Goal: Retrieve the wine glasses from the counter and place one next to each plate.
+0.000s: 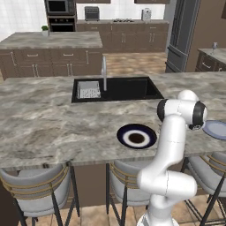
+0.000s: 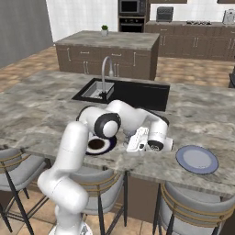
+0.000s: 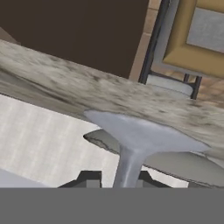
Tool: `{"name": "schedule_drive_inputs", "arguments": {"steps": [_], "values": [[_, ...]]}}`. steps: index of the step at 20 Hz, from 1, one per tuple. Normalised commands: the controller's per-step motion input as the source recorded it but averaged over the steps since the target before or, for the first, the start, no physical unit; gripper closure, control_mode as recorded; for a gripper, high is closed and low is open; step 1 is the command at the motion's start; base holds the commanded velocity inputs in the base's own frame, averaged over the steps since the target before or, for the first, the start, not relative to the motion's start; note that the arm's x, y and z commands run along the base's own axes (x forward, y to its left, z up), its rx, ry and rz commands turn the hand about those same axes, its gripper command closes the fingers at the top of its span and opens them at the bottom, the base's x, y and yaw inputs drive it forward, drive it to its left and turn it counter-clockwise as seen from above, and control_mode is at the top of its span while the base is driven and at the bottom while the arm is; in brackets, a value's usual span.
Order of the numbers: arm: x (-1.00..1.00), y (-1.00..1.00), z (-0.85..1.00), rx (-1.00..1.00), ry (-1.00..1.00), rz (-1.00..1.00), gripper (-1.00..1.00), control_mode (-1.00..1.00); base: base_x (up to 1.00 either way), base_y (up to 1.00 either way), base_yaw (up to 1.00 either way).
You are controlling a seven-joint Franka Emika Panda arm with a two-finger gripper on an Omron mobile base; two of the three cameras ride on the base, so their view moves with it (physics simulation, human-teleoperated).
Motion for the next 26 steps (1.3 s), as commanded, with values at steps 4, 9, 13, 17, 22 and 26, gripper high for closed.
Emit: {"name": "schedule_drive_inputs", "arguments": {"steps": [4,9,13,17,22,26], "values": [[0.00,0.00,-0.22,0.00,0.00,0.00,-1.00,-1.00,0.00,0.00,0.00],[0.00,-0.05,0.00,0.00,0.00,-0.01,-1.00,-1.00,0.00,0.00,0.00],[0.11,-0.21,-0.04,0.00,0.08,-0.06,-1.00,-1.00,0.00,0.00,0.00],[0.16,-0.35,-0.20,0.00,0.25,-0.19,-1.00,-1.00,0.00,0.00,0.00],[0.05,-0.27,-0.02,0.00,0.23,-0.38,-1.00,-1.00,0.00,0.00,0.00],[-0.38,-0.08,0.25,0.02,-0.02,-0.25,-1.00,-1.00,0.00,0.00,0.00]]}}
